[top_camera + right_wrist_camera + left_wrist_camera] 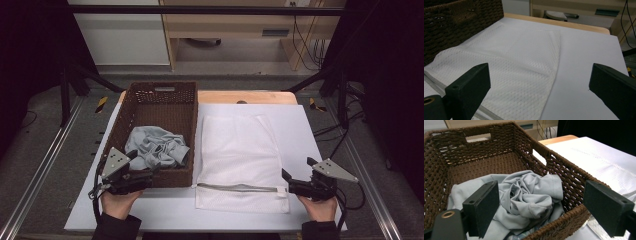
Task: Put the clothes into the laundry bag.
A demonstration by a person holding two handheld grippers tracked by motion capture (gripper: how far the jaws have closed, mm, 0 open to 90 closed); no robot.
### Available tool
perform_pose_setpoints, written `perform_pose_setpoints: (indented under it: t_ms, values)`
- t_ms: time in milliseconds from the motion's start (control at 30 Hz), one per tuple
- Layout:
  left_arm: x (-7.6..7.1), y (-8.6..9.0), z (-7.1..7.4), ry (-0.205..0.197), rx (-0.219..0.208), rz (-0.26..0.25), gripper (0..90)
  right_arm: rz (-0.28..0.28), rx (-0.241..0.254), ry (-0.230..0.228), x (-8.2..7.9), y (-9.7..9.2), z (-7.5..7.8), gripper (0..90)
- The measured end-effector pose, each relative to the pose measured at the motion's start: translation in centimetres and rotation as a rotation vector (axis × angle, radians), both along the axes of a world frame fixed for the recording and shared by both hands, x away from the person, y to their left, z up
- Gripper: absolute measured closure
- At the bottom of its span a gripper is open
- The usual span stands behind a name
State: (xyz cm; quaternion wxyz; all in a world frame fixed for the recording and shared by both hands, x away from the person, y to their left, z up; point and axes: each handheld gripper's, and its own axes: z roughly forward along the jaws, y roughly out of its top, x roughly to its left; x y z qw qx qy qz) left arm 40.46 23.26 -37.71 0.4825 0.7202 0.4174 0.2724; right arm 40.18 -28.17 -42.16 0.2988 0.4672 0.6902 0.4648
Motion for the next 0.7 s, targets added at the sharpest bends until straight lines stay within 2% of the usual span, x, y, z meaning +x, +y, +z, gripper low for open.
perform_pose_setpoints:
  t_ms: [367,500,600,700]
  values:
    - [0.3,0.0,0.6,-0.004,-0.013,-0.004,12.7,0.006,-0.007,0.002,0.0,0.6,0.2,3.9]
    - [0.9,0.1,1.2,-0.004,-0.017,0.001,12.9,0.009,-0.006,-0.001,0.0,0.8,0.3,3.9]
    - [1.6,0.1,1.6,-0.006,0.001,0.011,12.9,0.010,-0.010,0.006,0.1,0.8,0.2,4.0]
    - [2.1,0.3,1.9,-0.005,-0.013,0.017,12.9,0.009,-0.010,0.008,0.1,0.8,0.2,4.0]
